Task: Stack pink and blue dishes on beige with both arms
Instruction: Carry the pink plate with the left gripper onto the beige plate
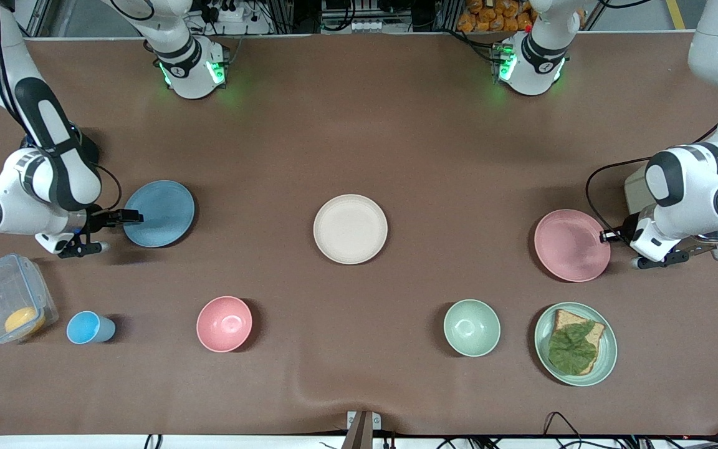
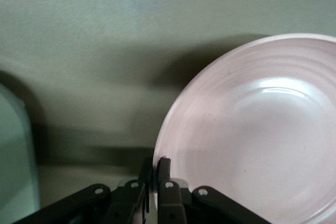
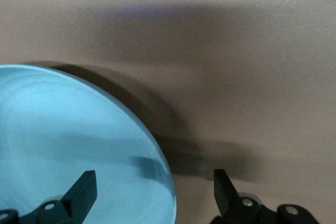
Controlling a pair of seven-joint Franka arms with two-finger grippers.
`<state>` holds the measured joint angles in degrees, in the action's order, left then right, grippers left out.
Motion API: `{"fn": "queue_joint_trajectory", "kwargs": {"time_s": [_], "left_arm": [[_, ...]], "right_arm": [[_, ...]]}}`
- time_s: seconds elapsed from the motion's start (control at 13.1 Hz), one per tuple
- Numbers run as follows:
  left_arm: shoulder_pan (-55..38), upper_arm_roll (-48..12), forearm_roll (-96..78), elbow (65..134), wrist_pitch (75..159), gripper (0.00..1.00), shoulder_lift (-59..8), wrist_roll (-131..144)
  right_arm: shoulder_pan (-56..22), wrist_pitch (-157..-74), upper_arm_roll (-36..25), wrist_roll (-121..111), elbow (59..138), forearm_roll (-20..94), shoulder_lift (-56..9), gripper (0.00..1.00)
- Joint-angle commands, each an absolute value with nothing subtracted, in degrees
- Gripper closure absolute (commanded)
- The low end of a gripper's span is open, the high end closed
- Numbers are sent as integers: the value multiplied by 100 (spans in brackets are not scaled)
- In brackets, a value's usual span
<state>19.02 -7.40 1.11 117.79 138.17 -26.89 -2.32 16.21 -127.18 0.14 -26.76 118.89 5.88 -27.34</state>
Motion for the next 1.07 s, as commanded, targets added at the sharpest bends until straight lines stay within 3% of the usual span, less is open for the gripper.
{"fn": "queue_joint_trajectory", "kwargs": {"time_s": [0.0, 0.15, 0.23, 0.31, 0.46, 0.69, 0.99], "left_arm": [[1978, -1106, -122, 11795, 13764, 100, -2480, -325], [1969, -1457, -490, 11751, 13362, 100, -2181, -264], [1969, -1624, -675, 11725, 13124, 100, -2006, -255], [1960, -1809, -790, 11655, 12896, 100, -1882, -203], [1943, -2379, -870, 11410, 12255, 100, -1714, 400], [1811, -3328, -870, 11040, 12085, 100, -1819, 1648], [627, -3489, -826, 10574, 12251, 100, -2240, 2889]], "right_arm": [[1600, -12692, 26, -2769, 11857, 764, -2786, 42], [1591, -12656, 26, -2742, 11856, 905, -2786, 78], [1582, -12621, 26, -2742, 11848, 940, -2795, 92], [1582, -12560, 26, -2742, 11839, 993, -2795, 100], [1547, -12516, 26, -2742, 11787, 1002, -2795, 100], [1503, -12157, 18, -2716, 11585, 1002, -2795, 100], [1477, -11910, 18, -2716, 11409, 1002, -2786, 100]]}}
